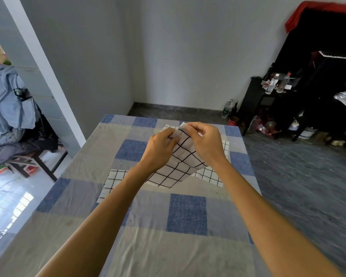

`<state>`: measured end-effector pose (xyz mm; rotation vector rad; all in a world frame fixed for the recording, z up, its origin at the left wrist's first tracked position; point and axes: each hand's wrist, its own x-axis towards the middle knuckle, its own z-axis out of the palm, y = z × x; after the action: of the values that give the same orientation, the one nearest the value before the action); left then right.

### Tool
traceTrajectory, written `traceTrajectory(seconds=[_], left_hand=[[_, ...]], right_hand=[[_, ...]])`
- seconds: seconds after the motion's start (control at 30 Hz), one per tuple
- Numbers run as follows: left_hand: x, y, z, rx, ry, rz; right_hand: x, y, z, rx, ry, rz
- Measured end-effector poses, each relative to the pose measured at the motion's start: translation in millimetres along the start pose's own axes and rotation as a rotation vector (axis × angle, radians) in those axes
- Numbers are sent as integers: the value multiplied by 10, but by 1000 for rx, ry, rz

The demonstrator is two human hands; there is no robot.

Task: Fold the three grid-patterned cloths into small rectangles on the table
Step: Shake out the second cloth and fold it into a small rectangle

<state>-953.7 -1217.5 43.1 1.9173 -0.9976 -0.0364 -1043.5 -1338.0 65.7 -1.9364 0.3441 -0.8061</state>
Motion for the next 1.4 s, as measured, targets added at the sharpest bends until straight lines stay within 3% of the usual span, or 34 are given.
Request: traceTrajectory(seconds=[0.43,0.73,1.03,1.4], left_hand=[[61,186,-22,-87,246,82],[28,30,-104,-124,361,6],[-9,-120,-138,-174,481,-142],[-41,-204,-72,-245,522,-286]], right_hand=[[-4,40,5,-106,-11,-68],[-145,527,-308,-459,-127,-46],[-195,506,-405,-193,-7,109],[-200,472,-375,-96,128,38]])
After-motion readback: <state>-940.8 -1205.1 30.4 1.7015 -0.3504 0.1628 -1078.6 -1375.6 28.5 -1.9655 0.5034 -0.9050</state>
